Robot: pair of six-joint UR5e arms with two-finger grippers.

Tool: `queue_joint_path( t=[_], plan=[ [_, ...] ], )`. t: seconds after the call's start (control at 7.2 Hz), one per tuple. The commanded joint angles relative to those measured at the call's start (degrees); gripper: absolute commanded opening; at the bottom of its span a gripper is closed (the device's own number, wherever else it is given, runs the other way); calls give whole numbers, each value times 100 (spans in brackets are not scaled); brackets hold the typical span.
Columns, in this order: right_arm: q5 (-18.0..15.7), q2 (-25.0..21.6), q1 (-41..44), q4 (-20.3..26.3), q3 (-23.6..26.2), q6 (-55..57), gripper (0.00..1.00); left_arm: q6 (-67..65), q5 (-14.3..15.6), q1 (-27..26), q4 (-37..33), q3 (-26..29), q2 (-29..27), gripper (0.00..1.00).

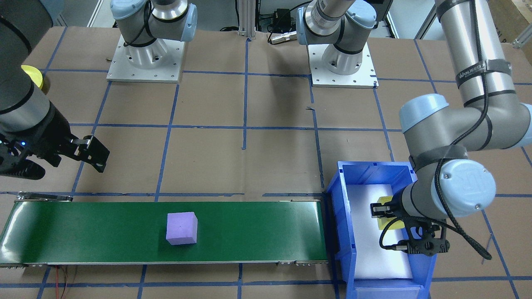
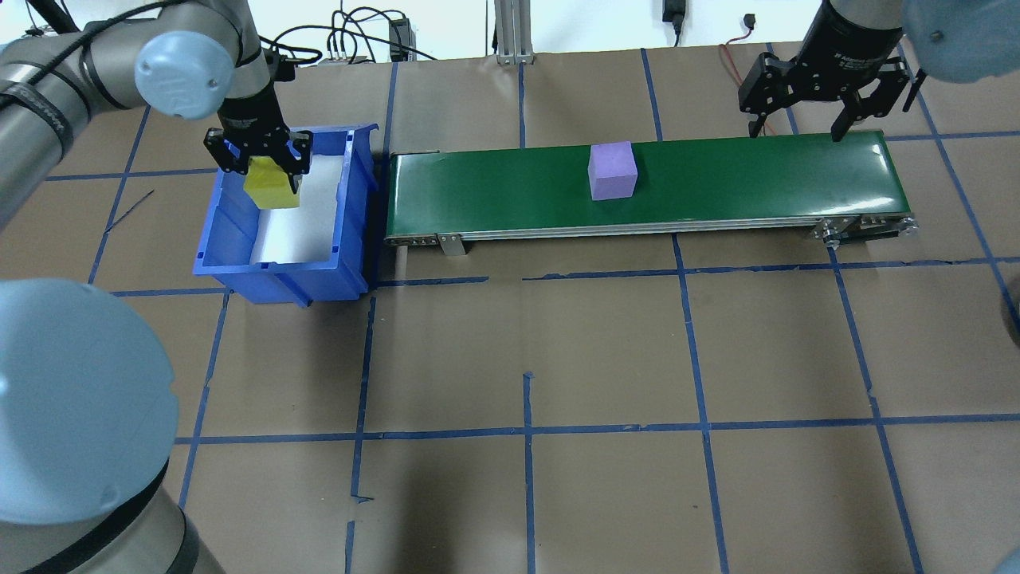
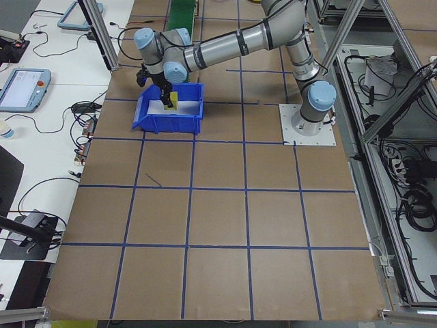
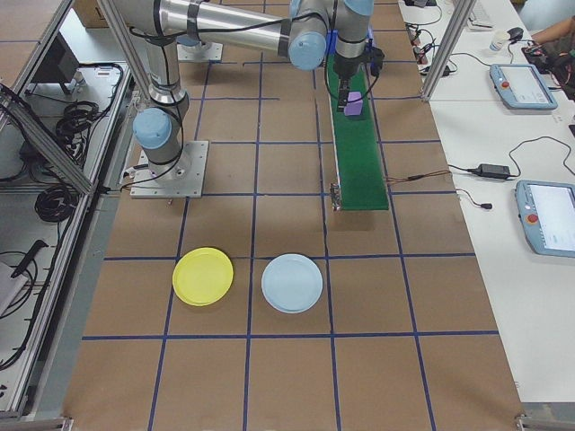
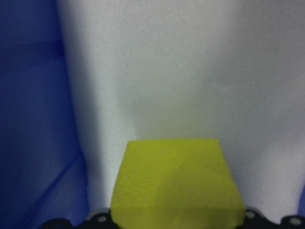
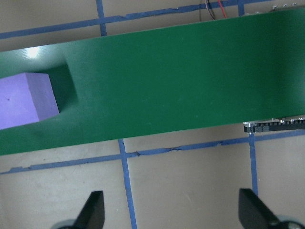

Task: Move block left to right into plate

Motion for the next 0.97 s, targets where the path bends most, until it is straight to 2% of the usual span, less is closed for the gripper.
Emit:
queue_joint_path(
  t=[0.0,0.14,0.28,0.42,0.69,0.83],
  plan=[
    [87,312,-38,-751,72,-121,100,-65,-1,-398,-319,245,393,54],
    [331,469,-38,-972,159,-322,100,-65,-1,-688,-66,298,577,54],
    [386,488,-38,-1035,212,-463,100,-74,-18,-1004,154,272,649,54],
    [395,540,-38,-1071,213,-465,100,-65,-140,-1181,226,211,519,54],
    [404,637,-38,-1150,204,-552,100,-152,-107,-1742,724,140,98,54],
    [404,690,-38,-1359,221,-561,100,-231,-106,-1780,1188,96,-139,54]
  ],
)
